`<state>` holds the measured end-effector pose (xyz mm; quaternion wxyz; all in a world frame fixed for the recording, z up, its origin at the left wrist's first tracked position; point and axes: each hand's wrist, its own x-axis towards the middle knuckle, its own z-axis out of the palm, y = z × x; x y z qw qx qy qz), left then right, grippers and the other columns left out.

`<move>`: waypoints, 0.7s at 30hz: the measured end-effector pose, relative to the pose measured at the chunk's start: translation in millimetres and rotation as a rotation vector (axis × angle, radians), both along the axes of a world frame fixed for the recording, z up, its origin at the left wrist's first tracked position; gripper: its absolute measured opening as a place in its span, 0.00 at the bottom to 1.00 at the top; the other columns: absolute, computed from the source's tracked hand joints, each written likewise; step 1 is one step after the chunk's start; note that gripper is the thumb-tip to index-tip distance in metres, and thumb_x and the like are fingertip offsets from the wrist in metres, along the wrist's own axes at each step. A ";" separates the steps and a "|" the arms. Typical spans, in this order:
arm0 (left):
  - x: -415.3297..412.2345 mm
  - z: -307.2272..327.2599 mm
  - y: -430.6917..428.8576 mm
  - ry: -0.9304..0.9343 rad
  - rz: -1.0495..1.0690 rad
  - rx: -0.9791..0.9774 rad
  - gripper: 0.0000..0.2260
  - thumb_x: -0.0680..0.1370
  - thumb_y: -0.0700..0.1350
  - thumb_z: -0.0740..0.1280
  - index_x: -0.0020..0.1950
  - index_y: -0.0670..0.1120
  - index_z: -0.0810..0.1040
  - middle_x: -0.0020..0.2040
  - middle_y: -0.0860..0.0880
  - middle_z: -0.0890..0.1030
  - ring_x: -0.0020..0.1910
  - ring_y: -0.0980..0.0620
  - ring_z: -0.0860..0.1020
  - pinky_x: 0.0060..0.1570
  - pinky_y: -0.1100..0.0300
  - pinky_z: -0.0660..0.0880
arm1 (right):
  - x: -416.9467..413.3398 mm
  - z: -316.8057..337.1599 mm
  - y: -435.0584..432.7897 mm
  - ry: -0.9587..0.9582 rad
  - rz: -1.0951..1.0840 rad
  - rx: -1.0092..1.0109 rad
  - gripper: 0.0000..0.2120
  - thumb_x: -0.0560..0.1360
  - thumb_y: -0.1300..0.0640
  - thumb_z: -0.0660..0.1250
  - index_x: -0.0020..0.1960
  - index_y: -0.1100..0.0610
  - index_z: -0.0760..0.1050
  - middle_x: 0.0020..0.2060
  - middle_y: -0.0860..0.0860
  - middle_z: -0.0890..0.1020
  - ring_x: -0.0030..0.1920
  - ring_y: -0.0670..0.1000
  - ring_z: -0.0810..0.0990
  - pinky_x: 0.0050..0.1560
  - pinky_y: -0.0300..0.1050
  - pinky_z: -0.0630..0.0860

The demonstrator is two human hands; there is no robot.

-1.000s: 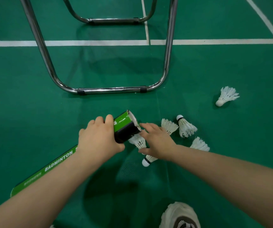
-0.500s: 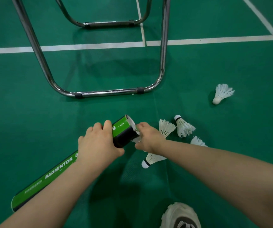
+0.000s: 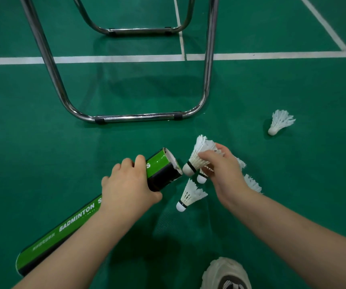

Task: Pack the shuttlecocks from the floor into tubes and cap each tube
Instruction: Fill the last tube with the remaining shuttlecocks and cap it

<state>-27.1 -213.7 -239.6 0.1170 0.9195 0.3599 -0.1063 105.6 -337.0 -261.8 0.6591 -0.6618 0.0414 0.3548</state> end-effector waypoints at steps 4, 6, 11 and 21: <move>0.6 0.5 -7.9 -0.006 -0.015 0.000 0.24 0.66 0.60 0.67 0.51 0.50 0.61 0.46 0.51 0.66 0.52 0.47 0.70 0.44 0.54 0.67 | -12.5 12.4 3.5 -0.127 0.172 -0.006 0.13 0.71 0.53 0.68 0.55 0.50 0.73 0.52 0.51 0.80 0.50 0.50 0.78 0.55 0.47 0.74; 2.6 3.2 -10.8 -0.029 -0.011 -0.015 0.24 0.66 0.60 0.68 0.49 0.50 0.59 0.46 0.51 0.65 0.52 0.47 0.70 0.43 0.55 0.67 | -22.5 17.4 5.2 -0.252 0.373 -0.054 0.19 0.70 0.43 0.64 0.60 0.47 0.73 0.60 0.49 0.76 0.59 0.46 0.75 0.58 0.42 0.71; 4.5 12.2 -8.5 -0.099 0.023 -0.052 0.25 0.64 0.58 0.69 0.52 0.49 0.62 0.46 0.51 0.65 0.51 0.46 0.71 0.46 0.52 0.71 | -21.7 22.3 -8.6 -0.763 0.586 -0.252 0.28 0.69 0.33 0.56 0.66 0.41 0.67 0.74 0.40 0.53 0.72 0.40 0.53 0.70 0.44 0.53; 4.1 26.3 -23.5 -0.198 0.017 -0.066 0.26 0.64 0.58 0.69 0.55 0.49 0.64 0.45 0.52 0.66 0.51 0.46 0.71 0.48 0.51 0.72 | -23.7 25.5 -16.5 -0.978 0.597 -0.047 0.20 0.68 0.49 0.60 0.50 0.62 0.79 0.46 0.45 0.79 0.49 0.41 0.74 0.52 0.33 0.69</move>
